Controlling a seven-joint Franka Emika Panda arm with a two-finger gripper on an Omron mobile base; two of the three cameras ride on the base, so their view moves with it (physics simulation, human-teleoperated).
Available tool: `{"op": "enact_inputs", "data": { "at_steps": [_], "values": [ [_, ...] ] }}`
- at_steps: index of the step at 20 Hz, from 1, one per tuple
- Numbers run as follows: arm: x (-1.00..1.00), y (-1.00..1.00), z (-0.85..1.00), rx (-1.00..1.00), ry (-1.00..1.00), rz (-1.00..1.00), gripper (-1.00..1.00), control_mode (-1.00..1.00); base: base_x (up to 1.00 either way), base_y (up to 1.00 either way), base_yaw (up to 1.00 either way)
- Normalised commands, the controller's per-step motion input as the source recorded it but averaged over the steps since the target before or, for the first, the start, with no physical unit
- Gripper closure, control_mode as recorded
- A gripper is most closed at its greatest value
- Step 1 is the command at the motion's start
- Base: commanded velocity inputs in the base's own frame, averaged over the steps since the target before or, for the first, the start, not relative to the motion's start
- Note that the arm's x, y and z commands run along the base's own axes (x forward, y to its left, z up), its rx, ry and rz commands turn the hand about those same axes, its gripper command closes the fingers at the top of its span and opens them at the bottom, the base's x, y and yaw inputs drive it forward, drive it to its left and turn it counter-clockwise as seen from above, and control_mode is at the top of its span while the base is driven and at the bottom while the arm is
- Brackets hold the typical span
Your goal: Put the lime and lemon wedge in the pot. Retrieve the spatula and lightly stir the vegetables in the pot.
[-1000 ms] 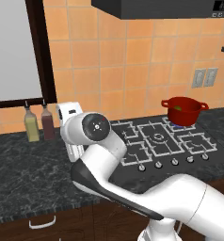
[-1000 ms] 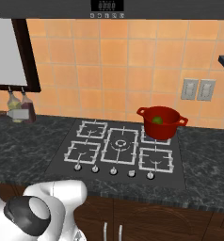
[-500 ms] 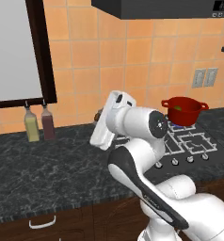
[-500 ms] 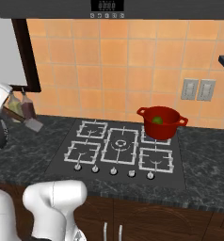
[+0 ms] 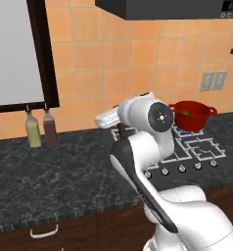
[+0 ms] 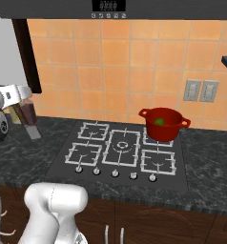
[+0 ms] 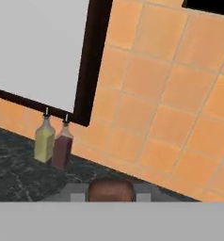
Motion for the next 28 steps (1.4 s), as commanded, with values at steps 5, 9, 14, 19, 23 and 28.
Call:
{"op": "enact_inputs", "data": {
  "at_steps": [5, 9, 14, 19, 23, 28],
  "values": [
    [-0.17, -0.65, 0.42, 0.48, 0.5, -0.3, 1.0, -1.0, 0.0, 0.0, 0.0],
    [-0.12, -0.32, 0.1, 0.22, 0.23, -0.13, 1.0, 1.0, -0.11, -0.07, -0.03],
    [0.0, 0.0, 0.0, 0.0, 0.0, 0.0, 1.0, 1.0, -0.26, -0.69, -0.04],
    [0.0, 0.0, 0.0, 0.0, 0.0, 0.0, 1.0, 1.0, 0.15, -1.0, 0.0],
    [0.0, 0.0, 0.0, 0.0, 0.0, 0.0, 1.0, 1.0, 0.3, -0.97, 0.01],
    [0.0, 0.0, 0.0, 0.0, 0.0, 0.0, 1.0, 1.0, 0.52, -0.74, 0.03]
  ]
}}
